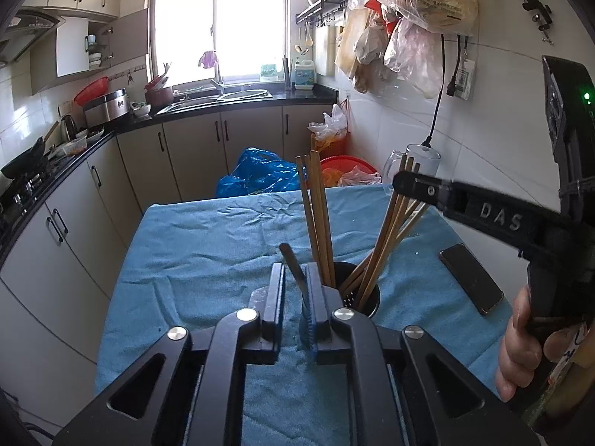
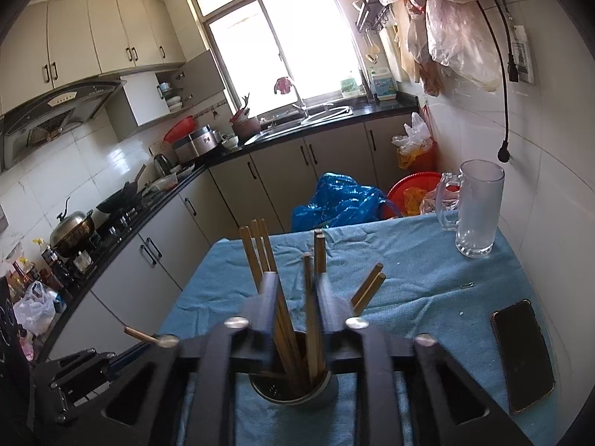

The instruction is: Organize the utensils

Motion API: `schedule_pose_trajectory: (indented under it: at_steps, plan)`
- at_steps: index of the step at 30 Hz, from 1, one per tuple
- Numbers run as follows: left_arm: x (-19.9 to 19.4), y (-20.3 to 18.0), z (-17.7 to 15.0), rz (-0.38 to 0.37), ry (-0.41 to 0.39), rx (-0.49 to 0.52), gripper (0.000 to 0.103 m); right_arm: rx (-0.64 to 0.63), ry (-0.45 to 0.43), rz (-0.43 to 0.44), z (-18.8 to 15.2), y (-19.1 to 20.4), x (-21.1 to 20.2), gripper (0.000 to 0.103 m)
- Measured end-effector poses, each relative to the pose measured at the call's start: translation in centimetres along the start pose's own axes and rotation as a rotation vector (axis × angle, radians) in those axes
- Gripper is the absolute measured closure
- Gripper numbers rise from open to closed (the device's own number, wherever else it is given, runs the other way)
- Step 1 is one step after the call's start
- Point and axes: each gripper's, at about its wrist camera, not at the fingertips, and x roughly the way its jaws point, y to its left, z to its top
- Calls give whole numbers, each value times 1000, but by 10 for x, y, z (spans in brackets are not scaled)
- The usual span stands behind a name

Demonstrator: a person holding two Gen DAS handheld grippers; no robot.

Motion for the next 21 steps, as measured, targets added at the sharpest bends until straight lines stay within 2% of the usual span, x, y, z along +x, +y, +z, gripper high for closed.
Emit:
schedule_pose_trajectory:
  at_steps: [1, 3, 13, 19, 21]
  plan:
    - [-1, 0, 0, -1, -3, -1, 84, 2, -13, -2, 1, 0, -3, 62]
    - [-8, 0, -2, 2, -17, -1, 72, 5, -32, -5, 4, 0, -9, 58]
    - [-41, -5, -6, 30, -65, 8, 60, 27, -102, -15, 11, 0, -54, 46]
    - [-68, -1, -14, 48, -98, -19, 47, 26, -135, -31, 3, 0, -84, 36]
    - [-77, 0, -18, 60, -109, -32, 37, 26, -137, -38, -1, -1, -93, 36]
